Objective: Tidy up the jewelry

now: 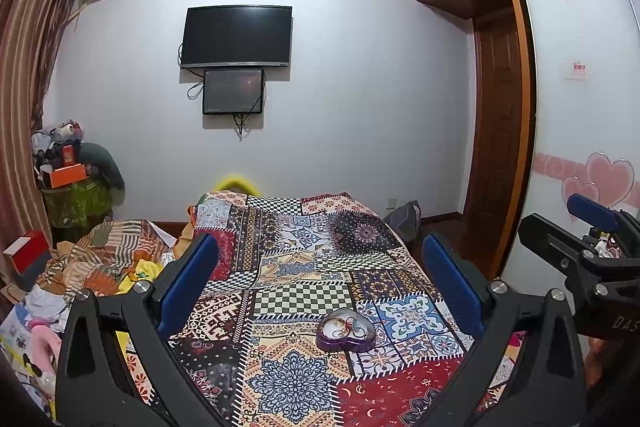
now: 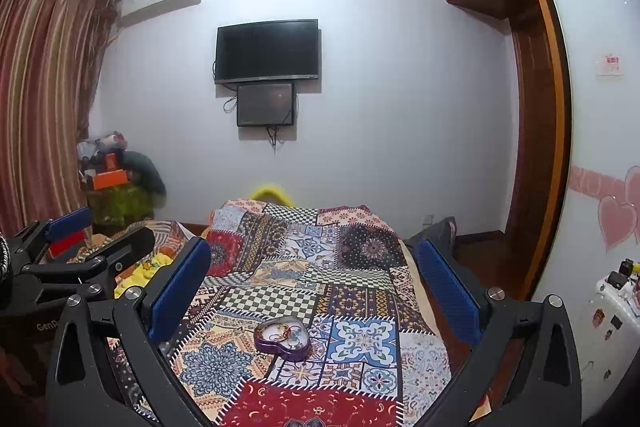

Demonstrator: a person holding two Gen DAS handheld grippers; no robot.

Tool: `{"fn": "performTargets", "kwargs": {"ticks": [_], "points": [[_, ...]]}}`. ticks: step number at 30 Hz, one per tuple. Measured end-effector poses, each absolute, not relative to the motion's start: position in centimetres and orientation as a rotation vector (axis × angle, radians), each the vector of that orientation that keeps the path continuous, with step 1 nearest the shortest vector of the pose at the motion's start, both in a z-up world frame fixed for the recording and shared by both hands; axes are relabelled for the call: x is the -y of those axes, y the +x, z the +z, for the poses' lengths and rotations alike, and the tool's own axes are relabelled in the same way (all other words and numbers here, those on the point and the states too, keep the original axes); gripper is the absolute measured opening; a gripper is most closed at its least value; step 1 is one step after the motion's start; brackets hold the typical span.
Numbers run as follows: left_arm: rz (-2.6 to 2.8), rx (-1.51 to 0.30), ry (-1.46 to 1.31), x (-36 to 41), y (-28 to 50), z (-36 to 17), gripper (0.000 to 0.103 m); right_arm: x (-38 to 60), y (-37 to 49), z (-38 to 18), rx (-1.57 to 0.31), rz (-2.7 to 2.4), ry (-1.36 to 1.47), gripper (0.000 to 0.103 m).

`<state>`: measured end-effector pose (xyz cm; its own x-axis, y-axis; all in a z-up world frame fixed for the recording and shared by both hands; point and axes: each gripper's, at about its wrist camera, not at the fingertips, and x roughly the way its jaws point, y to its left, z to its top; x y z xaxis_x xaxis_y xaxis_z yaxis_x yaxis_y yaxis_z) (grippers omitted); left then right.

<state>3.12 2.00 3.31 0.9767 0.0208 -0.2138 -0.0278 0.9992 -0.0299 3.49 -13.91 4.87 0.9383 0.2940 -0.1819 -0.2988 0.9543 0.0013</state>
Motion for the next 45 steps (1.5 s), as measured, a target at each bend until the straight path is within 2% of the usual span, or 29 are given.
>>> {"fn": "performTargets", "kwargs": {"ticks": [45], "points": [[-0.025, -0.227, -0.047, -2.09, 3.34, 3.27, 0.103, 14.29, 3.58, 4.74, -0.193, 0.293, -0.008, 0.103]]}}
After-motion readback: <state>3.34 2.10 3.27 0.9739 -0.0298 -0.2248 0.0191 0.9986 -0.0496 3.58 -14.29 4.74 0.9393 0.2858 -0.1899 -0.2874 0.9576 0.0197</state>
